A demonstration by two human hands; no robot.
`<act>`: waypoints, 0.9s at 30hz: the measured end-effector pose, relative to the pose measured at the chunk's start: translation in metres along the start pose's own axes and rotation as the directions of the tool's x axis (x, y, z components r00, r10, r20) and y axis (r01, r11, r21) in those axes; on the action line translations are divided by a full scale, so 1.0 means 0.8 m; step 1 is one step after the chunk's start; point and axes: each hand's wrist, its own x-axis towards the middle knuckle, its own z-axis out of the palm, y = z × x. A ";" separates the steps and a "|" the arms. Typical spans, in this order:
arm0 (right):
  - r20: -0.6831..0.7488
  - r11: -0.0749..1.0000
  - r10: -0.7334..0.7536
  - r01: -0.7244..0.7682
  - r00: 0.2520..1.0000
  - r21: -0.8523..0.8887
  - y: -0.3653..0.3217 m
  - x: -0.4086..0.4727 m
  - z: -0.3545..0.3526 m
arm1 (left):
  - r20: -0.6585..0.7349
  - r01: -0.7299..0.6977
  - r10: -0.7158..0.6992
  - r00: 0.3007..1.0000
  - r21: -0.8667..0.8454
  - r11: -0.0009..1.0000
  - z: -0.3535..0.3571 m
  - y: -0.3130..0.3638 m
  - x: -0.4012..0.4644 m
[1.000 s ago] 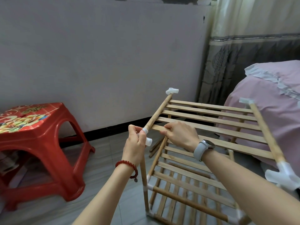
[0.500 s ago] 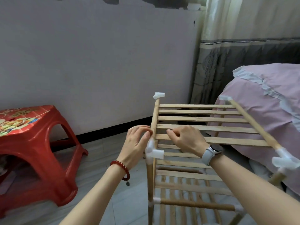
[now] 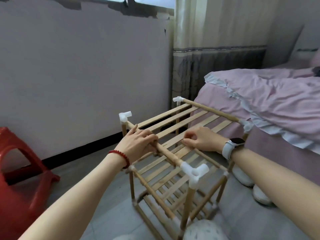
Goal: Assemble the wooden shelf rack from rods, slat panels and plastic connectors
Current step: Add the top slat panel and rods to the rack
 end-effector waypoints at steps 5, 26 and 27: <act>-0.265 0.855 0.230 -0.065 0.936 0.514 0.001 -0.037 -0.009 | -0.112 0.007 0.001 0.994 0.069 0.998 -0.001 0.025 0.003; -0.085 0.050 0.688 0.070 0.720 0.996 0.016 -0.088 0.031 | -0.519 0.038 -0.075 0.851 -0.081 0.996 0.042 0.138 0.066; -0.092 0.058 0.679 0.072 0.728 0.996 0.015 -0.088 0.031 | -0.533 0.002 -0.033 0.846 -0.059 0.998 0.044 0.146 0.066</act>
